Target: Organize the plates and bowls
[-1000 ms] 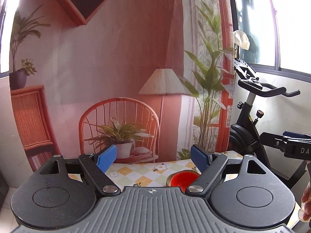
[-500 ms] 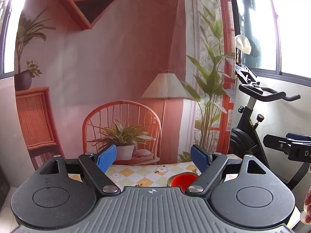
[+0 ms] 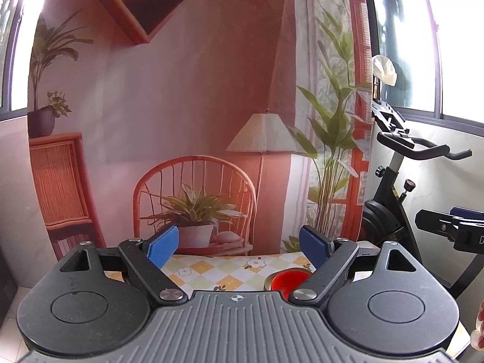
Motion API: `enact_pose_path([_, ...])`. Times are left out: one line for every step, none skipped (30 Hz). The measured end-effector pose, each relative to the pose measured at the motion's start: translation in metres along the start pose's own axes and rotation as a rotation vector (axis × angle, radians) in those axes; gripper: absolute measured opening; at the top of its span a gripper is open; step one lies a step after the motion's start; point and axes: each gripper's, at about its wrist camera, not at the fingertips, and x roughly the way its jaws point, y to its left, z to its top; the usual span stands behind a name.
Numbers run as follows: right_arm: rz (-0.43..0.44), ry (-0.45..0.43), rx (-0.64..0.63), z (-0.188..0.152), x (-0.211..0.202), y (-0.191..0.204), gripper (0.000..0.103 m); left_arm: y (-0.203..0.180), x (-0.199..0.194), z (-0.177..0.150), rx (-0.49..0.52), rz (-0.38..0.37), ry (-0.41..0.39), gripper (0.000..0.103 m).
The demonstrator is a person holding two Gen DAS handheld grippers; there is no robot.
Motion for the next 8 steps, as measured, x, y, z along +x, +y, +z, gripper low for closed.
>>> enact_pose_path([0.000,0.000,0.000,0.0000,-0.0002,0.0001,0.103,0.0001,-0.0001,0.0000,0.000,0.000,0.000,0.088])
enact_pose_path([0.000,0.000,0.000,0.0001,0.0000,-0.0001,0.103,0.0003,-0.0004,-0.0002,0.000,-0.001,-0.002,0.088])
enact_pose_path([0.000,0.000,0.000,0.0001,0.0000,-0.0001,0.103,-0.0001,-0.0001,0.0001,0.002,-0.004,-0.003,0.088])
enact_pose_path([0.000,0.001,0.000,0.0002,-0.0001,0.0001,0.103,-0.0004,-0.0002,0.0001,0.003,-0.007,-0.004,0.088])
enact_pose_path([-0.001,0.002,0.000,0.0002,-0.0002,0.0002,0.103,-0.0011,-0.0005,0.0000,0.005,-0.008,-0.004,0.088])
enact_pose_path([0.000,0.003,-0.001,-0.0003,0.0003,0.0003,0.103,-0.0012,-0.0002,-0.0001,0.005,-0.009,-0.003,0.088])
enact_pose_path([0.000,0.004,-0.001,-0.0005,0.0003,0.0005,0.103,-0.0010,0.0002,-0.0001,0.005,-0.010,-0.002,0.089])
enact_pose_path([0.000,0.004,-0.001,-0.0007,0.0002,0.0006,0.103,-0.0008,0.0006,-0.0002,0.005,-0.012,0.000,0.089])
